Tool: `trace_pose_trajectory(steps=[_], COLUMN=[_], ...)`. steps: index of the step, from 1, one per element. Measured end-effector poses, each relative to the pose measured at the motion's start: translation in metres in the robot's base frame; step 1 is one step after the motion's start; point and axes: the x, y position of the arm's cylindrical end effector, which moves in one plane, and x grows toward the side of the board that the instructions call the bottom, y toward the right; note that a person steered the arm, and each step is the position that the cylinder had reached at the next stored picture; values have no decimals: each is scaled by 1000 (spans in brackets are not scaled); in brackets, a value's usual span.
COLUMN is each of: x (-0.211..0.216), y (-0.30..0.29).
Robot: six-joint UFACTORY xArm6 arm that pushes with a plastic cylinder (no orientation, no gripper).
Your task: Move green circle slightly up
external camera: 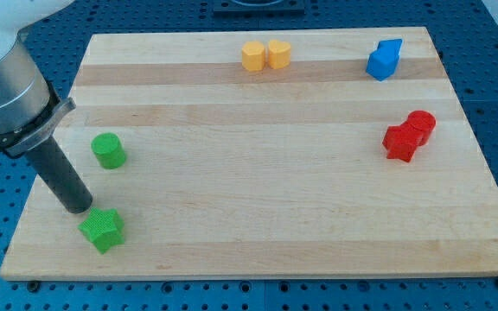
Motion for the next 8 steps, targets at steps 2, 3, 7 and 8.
trace_pose_trajectory(steps=[2, 3, 7, 8], x=[-27, -33, -69, -73], y=[0, 0, 15, 15])
